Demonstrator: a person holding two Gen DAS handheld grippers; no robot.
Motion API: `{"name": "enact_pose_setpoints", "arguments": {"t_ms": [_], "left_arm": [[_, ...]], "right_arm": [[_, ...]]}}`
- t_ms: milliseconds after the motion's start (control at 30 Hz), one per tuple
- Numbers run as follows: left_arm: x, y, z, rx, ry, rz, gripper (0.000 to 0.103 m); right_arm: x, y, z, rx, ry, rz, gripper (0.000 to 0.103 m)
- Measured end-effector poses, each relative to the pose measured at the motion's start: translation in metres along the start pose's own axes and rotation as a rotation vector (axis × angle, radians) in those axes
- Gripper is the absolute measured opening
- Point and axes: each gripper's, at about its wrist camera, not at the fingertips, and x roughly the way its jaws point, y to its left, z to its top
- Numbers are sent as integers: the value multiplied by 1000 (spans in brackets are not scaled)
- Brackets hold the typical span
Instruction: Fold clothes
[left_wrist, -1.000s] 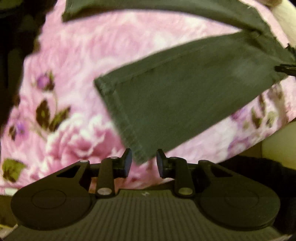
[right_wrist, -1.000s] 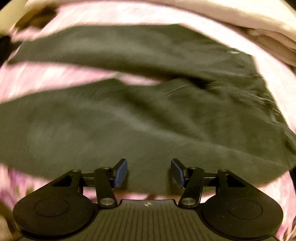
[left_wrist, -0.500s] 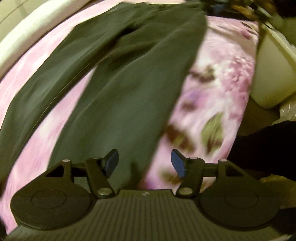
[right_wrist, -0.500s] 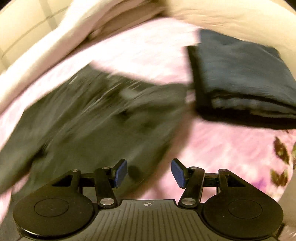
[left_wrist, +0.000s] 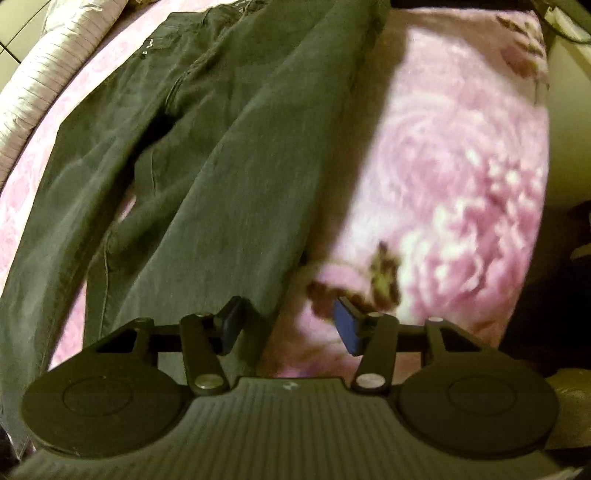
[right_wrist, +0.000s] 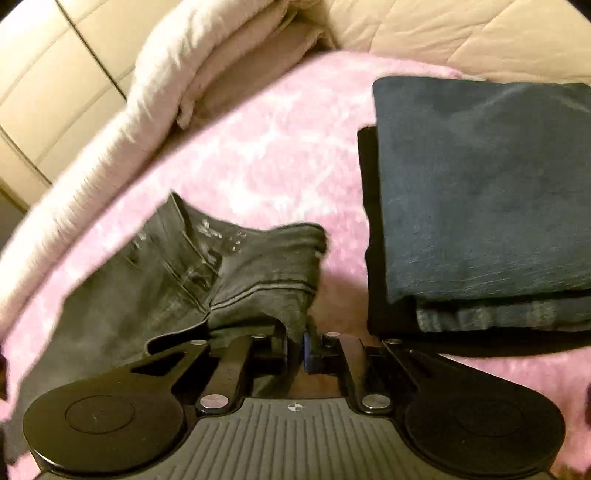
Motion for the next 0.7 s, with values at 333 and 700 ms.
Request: {"name": "enact_pose_setpoints", "arguments": {"t_ms": [333, 700], "left_arm": [[-26, 56, 41, -153, -160, -66, 53], [28, 98, 127, -118, -270, -40, 54]], "right_arm": [[-46, 26, 18, -278, -23, -9, 39], [60, 77, 53, -709, 208, 199, 39]]}}
